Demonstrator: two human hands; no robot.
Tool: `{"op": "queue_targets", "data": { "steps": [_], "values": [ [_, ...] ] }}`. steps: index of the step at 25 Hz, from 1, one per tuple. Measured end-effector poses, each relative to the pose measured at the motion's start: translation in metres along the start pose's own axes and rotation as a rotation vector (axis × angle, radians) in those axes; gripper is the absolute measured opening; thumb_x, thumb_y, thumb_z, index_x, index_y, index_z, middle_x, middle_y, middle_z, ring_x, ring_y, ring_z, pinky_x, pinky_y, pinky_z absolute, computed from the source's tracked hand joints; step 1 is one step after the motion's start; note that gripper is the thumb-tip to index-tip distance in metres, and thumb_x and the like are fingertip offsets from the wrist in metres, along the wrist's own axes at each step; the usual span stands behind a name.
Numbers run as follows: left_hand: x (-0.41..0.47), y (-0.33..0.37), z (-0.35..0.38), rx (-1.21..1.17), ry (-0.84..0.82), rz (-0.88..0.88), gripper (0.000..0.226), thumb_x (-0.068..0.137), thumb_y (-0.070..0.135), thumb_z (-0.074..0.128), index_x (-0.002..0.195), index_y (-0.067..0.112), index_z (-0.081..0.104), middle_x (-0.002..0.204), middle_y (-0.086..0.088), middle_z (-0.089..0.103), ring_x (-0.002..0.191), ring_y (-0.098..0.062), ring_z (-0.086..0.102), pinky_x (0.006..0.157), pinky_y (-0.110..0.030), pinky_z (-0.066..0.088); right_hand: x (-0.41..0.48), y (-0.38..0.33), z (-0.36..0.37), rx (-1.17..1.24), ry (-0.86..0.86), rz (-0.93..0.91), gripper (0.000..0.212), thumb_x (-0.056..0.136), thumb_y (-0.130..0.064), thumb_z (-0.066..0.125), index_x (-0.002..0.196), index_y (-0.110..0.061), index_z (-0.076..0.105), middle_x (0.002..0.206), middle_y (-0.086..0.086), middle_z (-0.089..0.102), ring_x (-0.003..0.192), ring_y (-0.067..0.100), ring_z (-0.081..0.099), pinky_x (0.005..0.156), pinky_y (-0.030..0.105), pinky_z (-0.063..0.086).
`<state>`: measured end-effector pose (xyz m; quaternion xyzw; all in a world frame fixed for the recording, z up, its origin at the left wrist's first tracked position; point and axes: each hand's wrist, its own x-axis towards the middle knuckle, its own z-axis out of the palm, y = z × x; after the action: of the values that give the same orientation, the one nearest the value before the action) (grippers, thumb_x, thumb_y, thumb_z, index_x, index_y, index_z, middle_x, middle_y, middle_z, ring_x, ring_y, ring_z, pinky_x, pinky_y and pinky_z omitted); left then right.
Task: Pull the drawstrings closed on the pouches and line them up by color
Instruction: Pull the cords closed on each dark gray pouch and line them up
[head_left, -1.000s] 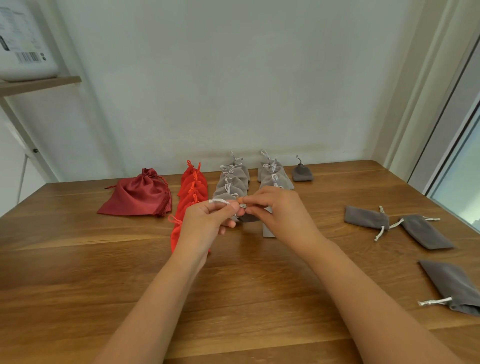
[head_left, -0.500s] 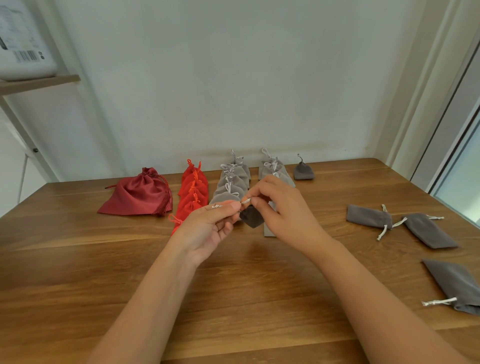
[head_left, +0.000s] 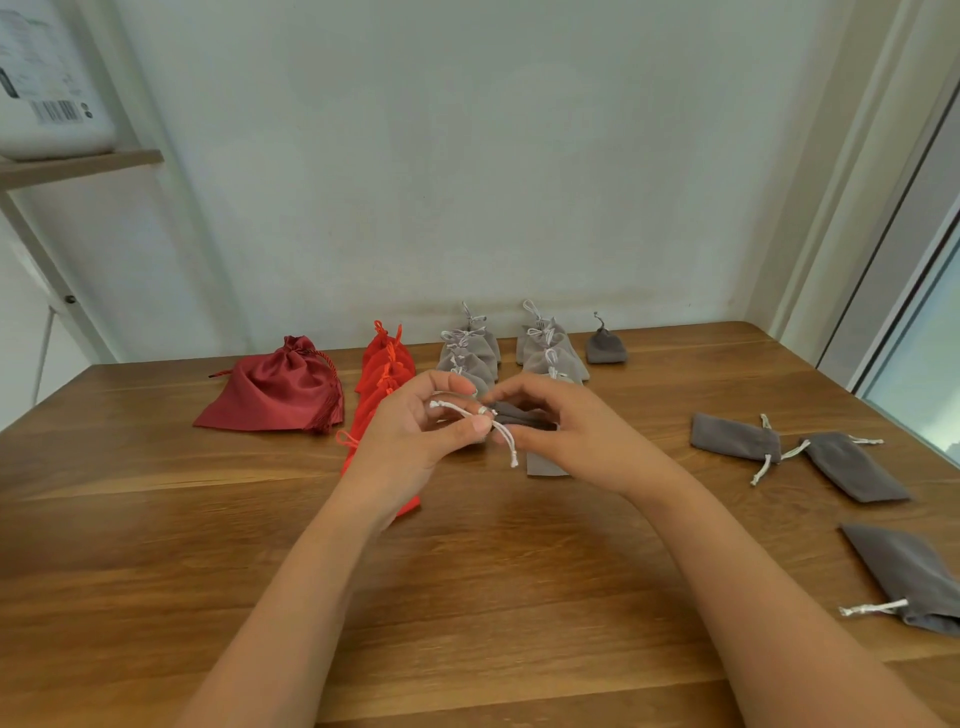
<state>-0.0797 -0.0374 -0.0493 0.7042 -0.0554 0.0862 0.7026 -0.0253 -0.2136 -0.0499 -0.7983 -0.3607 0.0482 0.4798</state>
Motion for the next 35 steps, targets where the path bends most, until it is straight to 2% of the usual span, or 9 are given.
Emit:
{"op": "queue_targets", "data": {
  "steps": [2,6,11,16,20,23,28,31,35],
  "values": [
    [0.0,0.001,0.001,0.054,0.027,0.056,0.026,0.077,-0.005,0.069,0.088,0.013,0.054,0.077,-0.004,0.069,0.073,-0.015,0.068,0.075,-0.027,0.054,-0.001,-0.002,0.002,-0.045,0.057,0.003,0.02,0.084,-0.026,0.071,0.102,-0.021,0.065,0.09,-0.008,0.065,0.081,0.003,0.059,0.075,0.026,0.05],
    [0.001,-0.002,0.004,0.263,0.168,0.178,0.029,0.078,-0.007,0.067,0.075,0.017,0.05,0.065,0.013,0.061,0.059,0.001,0.055,0.058,-0.012,0.043,-0.002,-0.004,0.007,-0.11,0.098,-0.066,0.016,0.082,-0.021,0.073,0.093,-0.018,0.062,0.084,-0.001,0.064,0.079,0.014,0.058,0.075,0.035,0.048],
    [0.0,-0.009,0.003,0.41,0.161,0.265,0.022,0.084,0.005,0.067,0.091,0.026,0.068,0.087,0.014,0.068,0.082,-0.002,0.064,0.075,-0.02,0.051,-0.002,-0.007,0.008,-0.199,0.127,-0.155,0.014,0.082,-0.015,0.073,0.091,-0.016,0.063,0.082,-0.005,0.065,0.079,0.009,0.059,0.071,0.032,0.048],
    [0.001,-0.011,0.001,0.544,0.192,0.392,0.017,0.086,0.01,0.066,0.096,0.022,0.071,0.092,0.011,0.068,0.085,-0.005,0.064,0.074,-0.024,0.053,-0.002,-0.008,0.006,0.076,0.17,0.001,0.024,0.091,-0.039,0.057,0.088,-0.019,0.07,0.085,0.002,0.069,0.085,0.018,0.062,0.078,0.032,0.048],
    [0.0,-0.011,0.004,0.586,0.211,0.461,0.012,0.083,0.011,0.07,0.094,0.017,0.072,0.09,0.012,0.068,0.086,-0.001,0.063,0.074,-0.011,0.047,0.004,-0.005,0.007,0.248,0.128,0.079,0.017,0.088,-0.02,0.065,0.101,-0.013,0.075,0.093,-0.002,0.074,0.09,0.003,0.066,0.077,0.015,0.048],
    [0.0,-0.011,0.005,0.549,0.292,0.415,0.008,0.079,0.011,0.074,0.086,0.014,0.073,0.083,0.011,0.07,0.08,0.004,0.063,0.07,-0.007,0.044,0.003,-0.005,0.008,0.332,0.179,0.101,0.014,0.082,-0.012,0.071,0.095,-0.006,0.076,0.087,-0.001,0.075,0.083,0.0,0.067,0.073,0.01,0.047],
    [0.0,-0.011,0.007,0.534,0.265,0.385,0.007,0.08,0.013,0.073,0.086,0.017,0.075,0.083,0.015,0.071,0.081,0.004,0.065,0.072,-0.007,0.045,0.004,-0.005,0.012,0.274,0.264,0.116,0.007,0.083,-0.012,0.07,0.077,-0.015,0.072,0.073,-0.004,0.069,0.071,0.005,0.06,0.069,0.015,0.047],
    [0.0,-0.009,0.005,0.586,0.21,0.291,0.006,0.083,0.018,0.071,0.08,0.023,0.07,0.07,0.015,0.067,0.07,0.004,0.062,0.065,-0.007,0.043,0.005,-0.003,0.011,0.151,0.321,0.126,0.015,0.084,-0.013,0.064,0.07,-0.017,0.061,0.069,-0.005,0.058,0.062,0.003,0.048,0.059,0.014,0.04],
    [-0.002,-0.008,0.005,0.479,0.041,0.151,0.01,0.084,0.011,0.069,0.077,0.019,0.068,0.066,0.005,0.068,0.062,-0.003,0.065,0.063,-0.015,0.049,0.002,0.001,0.001,-0.133,0.304,0.049,0.015,0.083,-0.013,0.065,0.071,-0.021,0.06,0.068,-0.012,0.057,0.062,-0.004,0.049,0.059,0.01,0.038]
  ]
}}
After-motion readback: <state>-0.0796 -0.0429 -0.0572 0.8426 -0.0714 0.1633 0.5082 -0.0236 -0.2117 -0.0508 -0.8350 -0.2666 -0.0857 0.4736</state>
